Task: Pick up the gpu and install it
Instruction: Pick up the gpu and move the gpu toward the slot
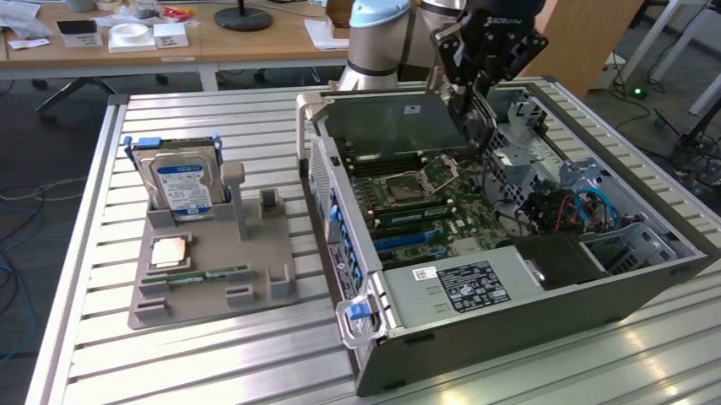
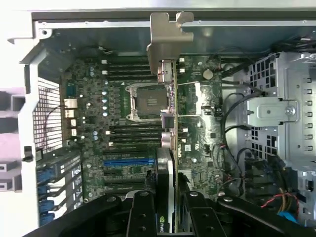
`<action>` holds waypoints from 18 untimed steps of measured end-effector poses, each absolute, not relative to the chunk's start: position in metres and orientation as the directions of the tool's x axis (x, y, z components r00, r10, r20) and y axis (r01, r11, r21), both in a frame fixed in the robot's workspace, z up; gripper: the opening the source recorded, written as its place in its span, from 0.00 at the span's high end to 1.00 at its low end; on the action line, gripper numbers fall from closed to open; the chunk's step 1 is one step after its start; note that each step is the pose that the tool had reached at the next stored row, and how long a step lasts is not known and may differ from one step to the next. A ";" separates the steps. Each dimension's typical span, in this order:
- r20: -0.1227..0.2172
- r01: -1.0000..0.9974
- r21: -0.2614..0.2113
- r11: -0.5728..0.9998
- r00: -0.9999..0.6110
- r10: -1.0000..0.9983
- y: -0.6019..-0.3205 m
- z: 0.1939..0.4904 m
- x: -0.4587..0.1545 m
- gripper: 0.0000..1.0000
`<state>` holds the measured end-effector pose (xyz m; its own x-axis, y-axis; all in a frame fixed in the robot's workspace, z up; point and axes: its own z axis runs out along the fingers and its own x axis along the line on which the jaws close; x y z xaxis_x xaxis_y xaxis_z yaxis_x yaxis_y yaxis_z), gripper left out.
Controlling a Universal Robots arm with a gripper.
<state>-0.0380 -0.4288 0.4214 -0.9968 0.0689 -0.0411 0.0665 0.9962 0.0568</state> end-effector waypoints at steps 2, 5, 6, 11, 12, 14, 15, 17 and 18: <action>-0.041 0.066 0.057 0.996 -0.997 0.069 -0.429 0.421 -0.031 0.73; -0.041 0.066 0.057 0.996 -0.997 0.069 -0.429 0.421 -0.019 0.73; -0.041 0.066 0.057 0.996 -0.997 0.069 -0.429 0.421 -0.016 0.73; -0.041 0.066 0.057 0.996 -0.997 0.069 -0.429 0.421 0.002 0.73; -0.041 0.066 0.057 0.996 -0.997 0.069 -0.429 0.421 0.002 0.73; -0.041 0.067 0.057 0.996 -0.997 0.069 -0.429 0.421 0.002 0.73; -0.041 0.066 0.057 0.996 -0.997 0.069 -0.429 0.421 0.002 0.73; -0.040 0.066 0.057 0.996 -0.997 0.069 -0.429 0.421 0.006 0.73; -0.039 0.067 0.057 0.996 -0.997 0.069 -0.429 0.421 0.009 0.73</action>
